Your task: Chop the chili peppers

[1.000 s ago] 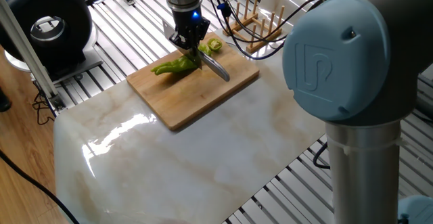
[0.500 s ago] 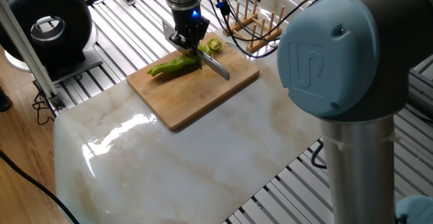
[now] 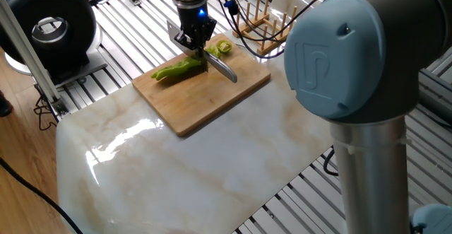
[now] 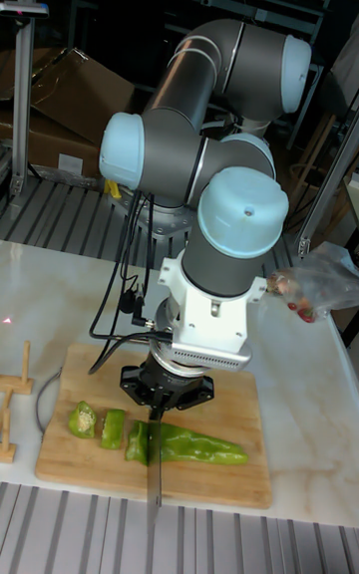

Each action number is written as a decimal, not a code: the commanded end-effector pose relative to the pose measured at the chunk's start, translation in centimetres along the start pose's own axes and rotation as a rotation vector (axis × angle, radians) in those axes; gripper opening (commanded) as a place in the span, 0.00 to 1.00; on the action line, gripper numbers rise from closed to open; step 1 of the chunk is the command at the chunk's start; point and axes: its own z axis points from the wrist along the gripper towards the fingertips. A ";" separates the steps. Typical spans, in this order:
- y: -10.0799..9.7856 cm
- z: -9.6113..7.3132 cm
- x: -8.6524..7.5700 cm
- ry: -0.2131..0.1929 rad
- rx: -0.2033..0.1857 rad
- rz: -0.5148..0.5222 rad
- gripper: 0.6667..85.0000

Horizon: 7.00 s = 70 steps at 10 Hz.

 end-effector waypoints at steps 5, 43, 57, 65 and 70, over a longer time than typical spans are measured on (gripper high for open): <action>0.6 -2.6 0.2 0.035 0.009 0.025 0.01; 4.0 -4.6 1.1 -0.050 -0.015 -0.087 0.01; 3.6 -3.1 1.0 -0.039 -0.043 -0.127 0.01; 3.4 -3.7 0.9 -0.041 -0.067 -0.131 0.01; 3.2 -4.6 0.8 -0.042 -0.106 -0.126 0.01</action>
